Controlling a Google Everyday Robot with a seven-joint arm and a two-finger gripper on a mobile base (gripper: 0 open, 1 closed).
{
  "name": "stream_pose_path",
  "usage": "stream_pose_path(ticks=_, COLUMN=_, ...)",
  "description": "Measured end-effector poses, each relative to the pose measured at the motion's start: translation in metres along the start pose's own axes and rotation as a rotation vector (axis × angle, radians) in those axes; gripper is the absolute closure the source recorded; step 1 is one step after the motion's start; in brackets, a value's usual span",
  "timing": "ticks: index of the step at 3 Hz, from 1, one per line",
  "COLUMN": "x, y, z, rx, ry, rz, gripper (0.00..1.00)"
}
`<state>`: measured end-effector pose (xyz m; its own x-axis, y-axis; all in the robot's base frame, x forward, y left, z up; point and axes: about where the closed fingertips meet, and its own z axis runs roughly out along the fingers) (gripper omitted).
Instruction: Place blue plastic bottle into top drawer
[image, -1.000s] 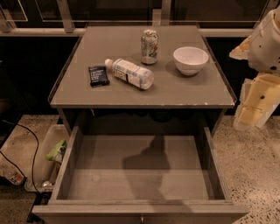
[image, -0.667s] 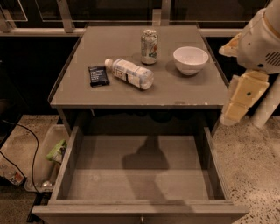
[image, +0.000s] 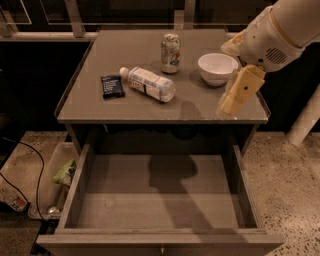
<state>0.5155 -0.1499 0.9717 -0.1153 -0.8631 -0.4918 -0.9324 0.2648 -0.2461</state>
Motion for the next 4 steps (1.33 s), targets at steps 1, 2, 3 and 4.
stream_pose_path(ticks=1, x=-0.013, y=-0.024, z=0.017, rx=-0.026, ry=-0.085, rz=0.043, gripper=0.0)
stream_pose_path(ticks=2, x=-0.013, y=-0.024, z=0.017, rx=-0.026, ry=-0.085, rz=0.043, gripper=0.0)
stream_pose_path(ticks=3, x=-0.022, y=-0.031, z=0.038, rx=-0.034, ry=-0.106, rz=0.038, gripper=0.0)
stream_pose_path(ticks=4, x=-0.034, y=-0.052, z=0.077, rx=-0.041, ry=-0.145, rz=0.064, gripper=0.0)
